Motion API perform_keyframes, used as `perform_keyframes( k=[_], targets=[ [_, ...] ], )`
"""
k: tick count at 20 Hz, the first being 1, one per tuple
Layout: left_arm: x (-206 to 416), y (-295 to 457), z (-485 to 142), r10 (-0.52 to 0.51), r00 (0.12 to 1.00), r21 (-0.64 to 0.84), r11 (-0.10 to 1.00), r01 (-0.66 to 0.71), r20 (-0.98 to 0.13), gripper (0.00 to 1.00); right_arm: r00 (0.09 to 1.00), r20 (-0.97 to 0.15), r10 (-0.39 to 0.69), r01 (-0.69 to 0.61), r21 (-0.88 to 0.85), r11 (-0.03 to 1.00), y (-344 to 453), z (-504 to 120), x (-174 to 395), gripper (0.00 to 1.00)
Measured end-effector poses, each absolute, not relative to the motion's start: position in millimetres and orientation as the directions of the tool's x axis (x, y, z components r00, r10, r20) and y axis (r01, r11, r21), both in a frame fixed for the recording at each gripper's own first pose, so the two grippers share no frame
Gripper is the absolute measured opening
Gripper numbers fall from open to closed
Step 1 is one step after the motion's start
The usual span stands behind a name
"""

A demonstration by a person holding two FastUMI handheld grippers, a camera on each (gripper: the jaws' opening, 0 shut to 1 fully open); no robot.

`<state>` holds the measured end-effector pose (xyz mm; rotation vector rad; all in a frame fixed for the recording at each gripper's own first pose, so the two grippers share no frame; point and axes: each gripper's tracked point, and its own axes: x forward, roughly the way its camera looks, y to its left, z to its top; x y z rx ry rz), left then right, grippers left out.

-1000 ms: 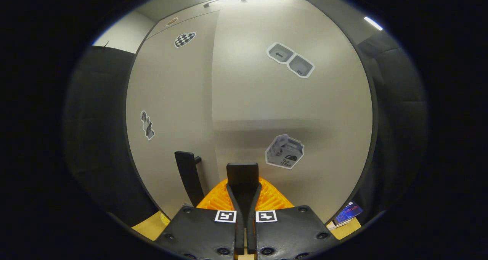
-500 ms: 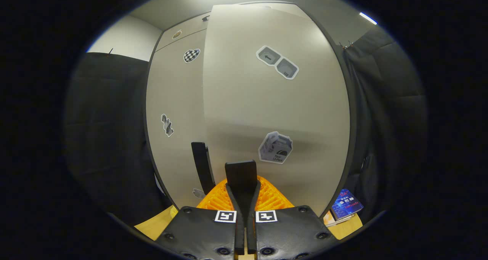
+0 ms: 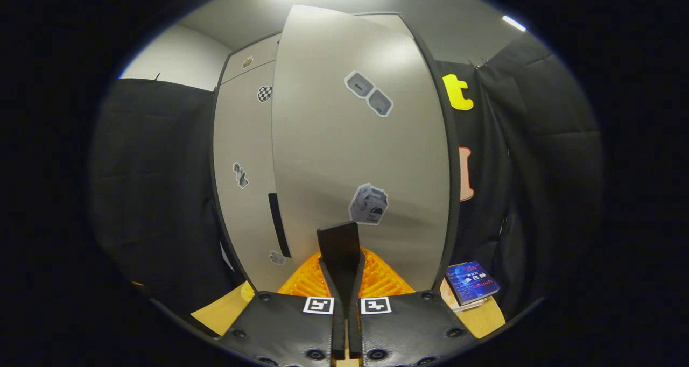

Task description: Open the right door of the double-door shoe cabinet with the right hand, and open the left door with the left hand.

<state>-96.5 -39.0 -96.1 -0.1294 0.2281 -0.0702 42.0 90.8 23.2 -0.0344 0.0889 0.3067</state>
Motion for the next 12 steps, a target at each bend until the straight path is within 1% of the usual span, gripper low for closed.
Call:
perform_keyframes(
  k=[1,2,3,10,11,12],
  targets=[
    [-94,-43,-96,-0.094,0.971,-0.137,0.988,0.065,-0.22,0.95,0.952,-0.088,0.293,-0.295,-0.015,0.955,83,25,38,0.04],
    [-92,-48,-96,-0.105,0.97,-0.139,0.987,0.076,-0.219,0.95,0.955,-0.085,0.285,-0.286,-0.007,0.958,76,25,34,0.0],
    [-89,-52,-97,-0.116,0.969,-0.142,0.986,0.086,-0.219,0.95,0.957,-0.083,0.279,-0.28,0.0,0.96,69,26,30,0.04],
    [-72,-82,-97,-0.189,0.959,-0.16,0.975,0.157,-0.211,0.95,0.974,-0.08,0.214,-0.214,0.007,0.977,24,31,15,0.04],
    [-71,-83,-97,-0.193,0.959,-0.159,0.974,0.161,-0.209,0.95,0.977,-0.08,0.198,-0.198,0.005,0.98,18,31,14,0.0],
    [-71,-85,-97,-0.197,0.958,-0.16,0.973,0.165,-0.207,0.95,0.98,-0.078,0.185,-0.185,0.005,0.983,10,32,12,0.04]
  ],
)
